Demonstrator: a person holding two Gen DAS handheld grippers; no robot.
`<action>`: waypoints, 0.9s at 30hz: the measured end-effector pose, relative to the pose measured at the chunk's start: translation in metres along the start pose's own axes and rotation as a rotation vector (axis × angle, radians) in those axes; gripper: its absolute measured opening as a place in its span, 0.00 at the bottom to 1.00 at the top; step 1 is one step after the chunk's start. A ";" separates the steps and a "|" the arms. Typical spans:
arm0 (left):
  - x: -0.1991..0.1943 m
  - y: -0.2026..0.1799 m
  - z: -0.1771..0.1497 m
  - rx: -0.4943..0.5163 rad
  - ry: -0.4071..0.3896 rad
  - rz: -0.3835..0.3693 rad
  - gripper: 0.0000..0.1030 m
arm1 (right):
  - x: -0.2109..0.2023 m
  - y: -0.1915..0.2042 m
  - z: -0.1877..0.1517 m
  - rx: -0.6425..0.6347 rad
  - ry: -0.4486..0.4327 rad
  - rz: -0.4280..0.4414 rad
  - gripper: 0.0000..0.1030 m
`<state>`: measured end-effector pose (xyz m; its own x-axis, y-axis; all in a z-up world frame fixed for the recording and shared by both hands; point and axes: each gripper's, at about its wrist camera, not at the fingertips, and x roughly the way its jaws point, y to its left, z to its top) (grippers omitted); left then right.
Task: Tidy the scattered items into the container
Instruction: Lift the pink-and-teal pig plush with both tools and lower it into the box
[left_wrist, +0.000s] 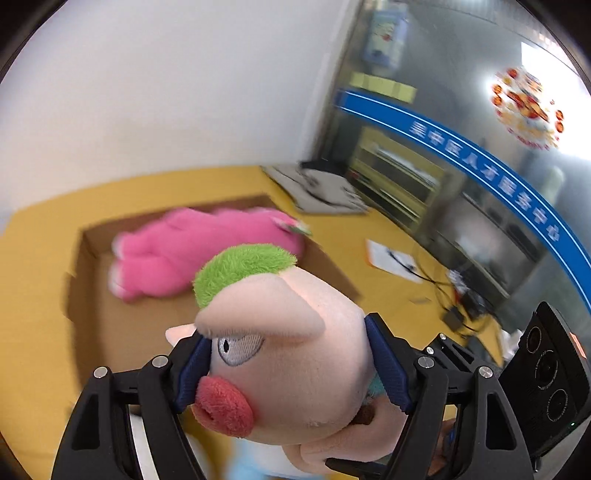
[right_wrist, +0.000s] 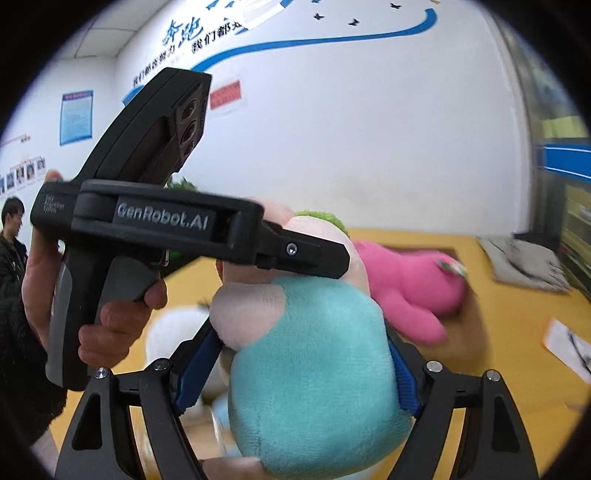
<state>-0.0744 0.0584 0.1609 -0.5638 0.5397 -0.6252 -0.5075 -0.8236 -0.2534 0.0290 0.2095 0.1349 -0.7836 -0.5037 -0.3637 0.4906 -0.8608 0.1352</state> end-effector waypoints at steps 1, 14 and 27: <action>-0.001 0.017 0.010 -0.001 0.002 0.017 0.79 | 0.017 0.004 0.010 0.012 -0.006 0.014 0.79; 0.112 0.202 0.033 -0.061 0.279 0.155 0.82 | 0.242 0.006 0.020 0.378 0.180 0.084 0.79; 0.155 0.201 -0.002 -0.021 0.413 0.243 0.83 | 0.272 -0.033 -0.028 0.662 0.496 0.206 0.93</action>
<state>-0.2618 -0.0239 0.0115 -0.3563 0.2200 -0.9081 -0.3769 -0.9232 -0.0757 -0.1899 0.1024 0.0059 -0.3699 -0.6977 -0.6135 0.1602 -0.6984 0.6976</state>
